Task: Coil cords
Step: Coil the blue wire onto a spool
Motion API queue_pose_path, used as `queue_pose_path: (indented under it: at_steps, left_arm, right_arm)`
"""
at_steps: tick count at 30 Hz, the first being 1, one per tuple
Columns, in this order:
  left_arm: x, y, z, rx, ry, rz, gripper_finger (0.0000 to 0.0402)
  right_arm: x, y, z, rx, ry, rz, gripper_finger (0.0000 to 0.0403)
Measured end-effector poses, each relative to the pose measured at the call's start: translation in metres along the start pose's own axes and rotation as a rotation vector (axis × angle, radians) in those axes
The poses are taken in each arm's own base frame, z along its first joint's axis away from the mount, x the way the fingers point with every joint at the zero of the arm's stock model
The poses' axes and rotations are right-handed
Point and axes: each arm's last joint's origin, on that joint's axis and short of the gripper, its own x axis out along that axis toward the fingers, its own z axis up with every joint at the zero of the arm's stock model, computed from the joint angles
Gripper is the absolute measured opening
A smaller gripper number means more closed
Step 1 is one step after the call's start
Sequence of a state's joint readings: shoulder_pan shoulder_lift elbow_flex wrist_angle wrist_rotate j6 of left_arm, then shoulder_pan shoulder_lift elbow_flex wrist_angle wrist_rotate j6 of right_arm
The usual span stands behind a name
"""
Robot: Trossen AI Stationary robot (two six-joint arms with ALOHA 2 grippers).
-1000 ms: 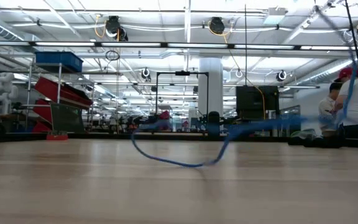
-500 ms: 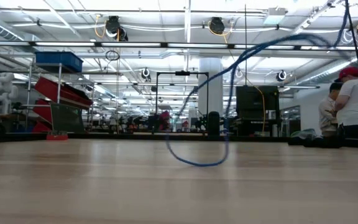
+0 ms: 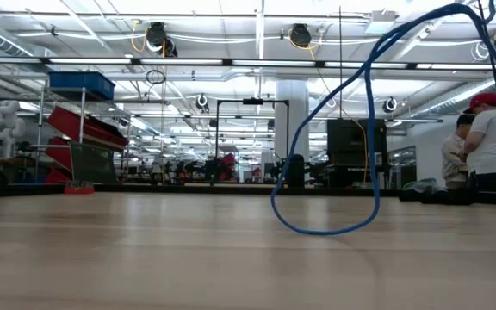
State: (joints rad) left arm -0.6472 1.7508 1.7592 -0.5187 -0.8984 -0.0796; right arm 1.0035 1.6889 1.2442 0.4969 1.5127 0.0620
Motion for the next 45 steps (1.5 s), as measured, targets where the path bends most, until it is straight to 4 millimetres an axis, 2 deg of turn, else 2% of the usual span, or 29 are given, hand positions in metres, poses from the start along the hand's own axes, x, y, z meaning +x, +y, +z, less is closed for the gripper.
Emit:
queue_pose_path:
  at_steps: [5, 10, 15, 20, 24, 31, 36, 45]
  left_arm:
    - [0.0, 0.0, -0.001, -0.014, 0.005, 0.003, 0.0006]
    - [0.002, 0.003, -0.002, -0.034, 0.014, 0.039, 0.0006]
    - [0.011, 0.008, -0.005, -0.06, 0.038, 0.07, 0.0006]
    - [0.021, 0.006, -0.009, -0.062, 0.051, 0.071, 0.0006]
    - [0.03, 0.005, -0.012, -0.063, 0.06, 0.083, 0.0006]
    - [0.047, 0.006, -0.013, -0.094, 0.057, 0.084, 0.0006]
    - [0.047, 0.006, -0.012, -0.104, 0.049, 0.081, 0.0006]
    - [0.047, 0.005, -0.009, -0.131, 0.025, 0.068, 0.0006]
  right_arm:
    - [0.0, 0.001, 0.002, -0.008, 0.0, 0.0, 0.0]
    - [0.0, 0.005, 0.017, -0.024, -0.003, 0.003, 0.0]
    - [0.0, 0.009, 0.034, -0.04, -0.01, 0.066, 0.0]
    - [0.003, 0.01, 0.039, -0.058, -0.015, 0.072, 0.0]
    - [0.012, 0.009, 0.039, -0.055, -0.018, 0.054, 0.0]
    - [0.044, 0.006, 0.042, -0.034, -0.043, 0.109, 0.0]
    - [0.057, 0.009, 0.034, -0.044, -0.044, 0.135, 0.0]
    - [0.074, 0.018, 0.006, -0.068, -0.025, 0.099, 0.0]
